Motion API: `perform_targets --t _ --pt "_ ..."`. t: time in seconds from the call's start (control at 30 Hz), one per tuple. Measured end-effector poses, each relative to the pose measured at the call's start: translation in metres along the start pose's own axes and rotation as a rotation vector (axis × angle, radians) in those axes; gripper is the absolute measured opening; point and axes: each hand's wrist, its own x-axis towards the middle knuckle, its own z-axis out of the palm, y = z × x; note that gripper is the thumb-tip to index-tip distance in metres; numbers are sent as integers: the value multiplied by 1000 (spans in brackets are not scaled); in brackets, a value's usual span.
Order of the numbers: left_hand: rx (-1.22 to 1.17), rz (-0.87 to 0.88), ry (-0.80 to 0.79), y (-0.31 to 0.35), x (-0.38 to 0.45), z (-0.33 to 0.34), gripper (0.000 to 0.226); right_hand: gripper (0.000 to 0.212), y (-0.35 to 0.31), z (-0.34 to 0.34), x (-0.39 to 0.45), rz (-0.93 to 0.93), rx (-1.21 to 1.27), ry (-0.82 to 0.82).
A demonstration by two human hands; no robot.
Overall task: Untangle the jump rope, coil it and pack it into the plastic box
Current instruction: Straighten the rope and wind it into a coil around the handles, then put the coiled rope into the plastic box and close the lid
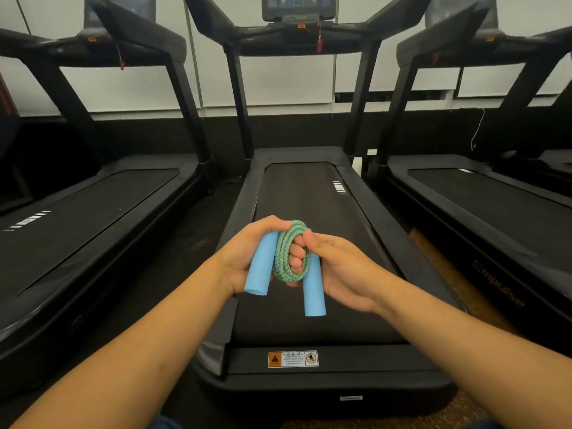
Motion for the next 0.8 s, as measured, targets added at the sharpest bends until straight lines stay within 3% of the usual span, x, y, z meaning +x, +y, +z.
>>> perform_targets --t 0.13,0.23,0.37,0.53,0.8 --pt "190 3 140 0 5 -7 22 31 9 0 10 22 -28 109" --pt "295 106 276 -3 10 -10 18 32 15 1 20 11 -19 221" --pt "358 245 404 -4 8 -23 42 41 20 3 35 -9 -14 299" --pt "425 290 477 0 -8 -52 33 40 35 17 68 4 -2 320" --pt "392 227 614 -2 -69 -134 29 38 91 74 137 185 36 271"
